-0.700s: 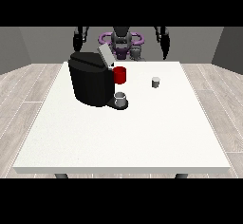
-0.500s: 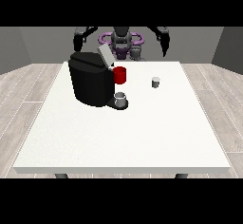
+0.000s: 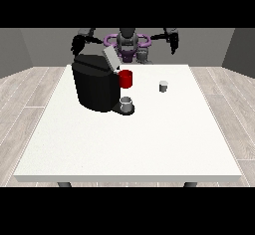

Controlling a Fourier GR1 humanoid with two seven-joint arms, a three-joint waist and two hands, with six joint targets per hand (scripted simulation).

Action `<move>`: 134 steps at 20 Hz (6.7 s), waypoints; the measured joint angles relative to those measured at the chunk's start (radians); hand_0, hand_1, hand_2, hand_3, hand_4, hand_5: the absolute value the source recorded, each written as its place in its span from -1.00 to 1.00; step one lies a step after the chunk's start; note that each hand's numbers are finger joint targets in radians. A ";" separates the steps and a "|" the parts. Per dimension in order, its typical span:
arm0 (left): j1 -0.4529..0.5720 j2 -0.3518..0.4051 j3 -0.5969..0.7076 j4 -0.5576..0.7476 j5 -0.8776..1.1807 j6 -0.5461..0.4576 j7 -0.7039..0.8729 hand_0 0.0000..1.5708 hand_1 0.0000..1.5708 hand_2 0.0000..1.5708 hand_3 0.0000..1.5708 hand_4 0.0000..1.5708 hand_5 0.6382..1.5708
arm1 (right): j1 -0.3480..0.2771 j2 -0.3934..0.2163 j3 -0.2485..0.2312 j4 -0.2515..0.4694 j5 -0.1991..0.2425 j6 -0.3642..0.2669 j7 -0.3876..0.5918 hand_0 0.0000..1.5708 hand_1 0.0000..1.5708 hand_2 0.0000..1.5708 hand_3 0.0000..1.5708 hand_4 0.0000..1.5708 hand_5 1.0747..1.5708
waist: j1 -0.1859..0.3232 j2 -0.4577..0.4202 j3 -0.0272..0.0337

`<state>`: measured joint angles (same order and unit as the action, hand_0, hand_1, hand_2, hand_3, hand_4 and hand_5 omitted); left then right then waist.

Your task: Insert the coffee pod into the coffee machine and close the lid

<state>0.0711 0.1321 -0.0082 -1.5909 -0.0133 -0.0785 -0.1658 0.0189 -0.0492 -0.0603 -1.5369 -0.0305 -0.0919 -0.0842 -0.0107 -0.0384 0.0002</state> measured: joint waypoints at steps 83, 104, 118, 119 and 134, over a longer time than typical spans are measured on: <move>-0.836 0.243 0.022 0.928 -0.597 0.045 -0.104 0.57 0.57 0.68 0.64 -0.27 1.00 | -0.246 0.012 0.004 0.262 -0.008 -0.064 0.009 -1.00 -1.00 -1.00 -1.00 -0.37 1.00 | -0.113 0.137 0.0000; -1.134 0.323 0.126 0.924 -0.581 -0.058 0.024 0.60 0.60 0.68 0.60 -0.38 1.00 | -0.313 0.017 0.043 0.205 0.002 -0.057 0.015 -1.00 -1.00 -1.00 -1.00 -0.30 1.00 | -0.242 0.213 -0.0001; -1.221 0.333 0.135 0.953 -0.608 -0.051 0.036 0.63 0.63 0.67 0.56 -0.36 1.00 | -0.362 0.014 0.041 0.154 0.019 -0.091 0.065 -1.00 -1.00 -1.00 -1.00 -0.32 1.00 | -0.285 0.276 -0.0001; -1.214 0.320 0.128 0.952 -0.612 -0.047 0.040 0.66 0.66 0.69 0.56 -0.36 1.00 | -0.358 0.009 0.032 0.158 0.013 -0.085 0.063 -1.00 -1.00 -1.00 -1.00 -0.33 1.00 | -0.281 0.270 -0.0001; -1.234 0.303 0.131 0.964 -0.628 -0.047 0.033 0.53 0.53 0.63 0.54 -0.34 1.00 | -0.345 -0.015 -0.002 0.153 -0.025 -0.045 0.027 -1.00 -1.00 -1.00 -1.00 -0.44 1.00 | -0.284 0.296 0.0005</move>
<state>-1.1633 0.4352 0.1226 -0.6270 -0.6408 -0.1252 -0.1329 -0.3259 -0.0640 -0.0618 -1.3842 -0.0556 -0.1369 -0.0576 -0.2948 0.2581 0.0007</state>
